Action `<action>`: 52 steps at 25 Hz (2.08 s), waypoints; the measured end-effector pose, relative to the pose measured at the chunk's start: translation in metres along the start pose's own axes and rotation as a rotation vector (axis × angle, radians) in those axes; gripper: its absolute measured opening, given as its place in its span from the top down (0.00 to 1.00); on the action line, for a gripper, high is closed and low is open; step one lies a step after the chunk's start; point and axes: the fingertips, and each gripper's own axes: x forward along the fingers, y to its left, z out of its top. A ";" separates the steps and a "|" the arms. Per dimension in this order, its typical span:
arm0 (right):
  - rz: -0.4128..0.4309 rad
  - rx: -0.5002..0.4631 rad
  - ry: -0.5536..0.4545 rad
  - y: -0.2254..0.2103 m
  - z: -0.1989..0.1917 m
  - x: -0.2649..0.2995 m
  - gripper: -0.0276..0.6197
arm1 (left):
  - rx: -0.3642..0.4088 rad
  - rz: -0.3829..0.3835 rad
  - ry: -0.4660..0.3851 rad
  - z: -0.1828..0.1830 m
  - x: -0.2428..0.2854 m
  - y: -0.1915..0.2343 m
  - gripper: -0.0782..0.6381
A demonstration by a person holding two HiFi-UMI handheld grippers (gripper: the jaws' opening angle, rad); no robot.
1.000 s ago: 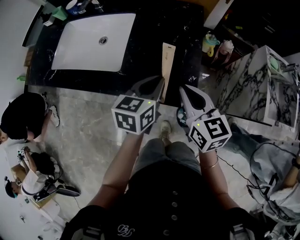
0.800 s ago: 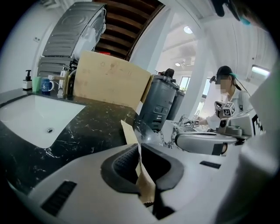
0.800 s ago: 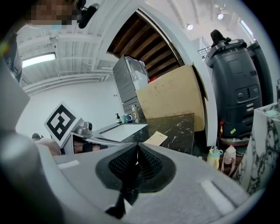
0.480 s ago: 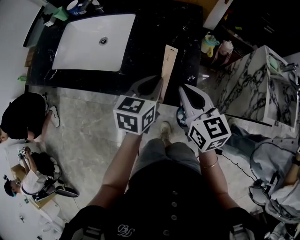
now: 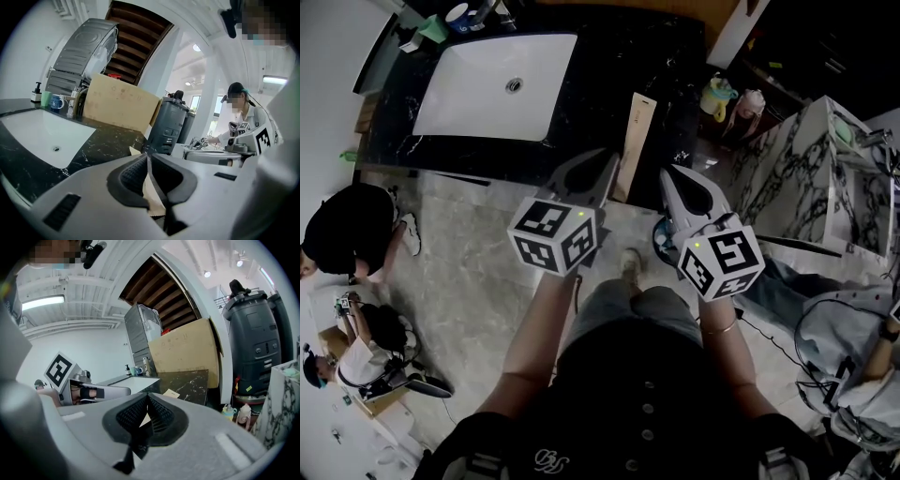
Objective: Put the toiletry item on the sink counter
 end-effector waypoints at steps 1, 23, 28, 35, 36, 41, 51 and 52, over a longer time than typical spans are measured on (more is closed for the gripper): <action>0.000 -0.004 -0.008 0.001 0.003 -0.002 0.95 | 0.001 -0.007 -0.006 0.002 -0.002 -0.002 0.87; 0.077 -0.144 -0.148 0.046 0.078 -0.038 0.95 | 0.096 -0.083 -0.182 0.060 -0.051 -0.070 0.87; 0.101 -0.186 -0.156 0.058 0.085 -0.044 0.95 | 0.116 -0.090 -0.200 0.064 -0.057 -0.080 0.87; 0.109 -0.218 -0.158 0.064 0.087 -0.050 0.95 | 0.125 -0.088 -0.210 0.064 -0.063 -0.089 0.87; 0.105 -0.213 -0.156 0.064 0.085 -0.051 0.95 | 0.119 -0.084 -0.214 0.064 -0.064 -0.089 0.87; 0.102 -0.198 -0.140 0.067 0.075 -0.051 0.95 | 0.105 -0.072 -0.212 0.064 -0.068 -0.086 0.87; 0.139 -0.208 -0.118 0.079 0.066 -0.047 0.95 | 0.084 -0.062 -0.211 0.058 -0.072 -0.085 0.87; 0.140 -0.207 -0.116 0.079 0.065 -0.047 0.95 | 0.084 -0.060 -0.210 0.058 -0.072 -0.085 0.87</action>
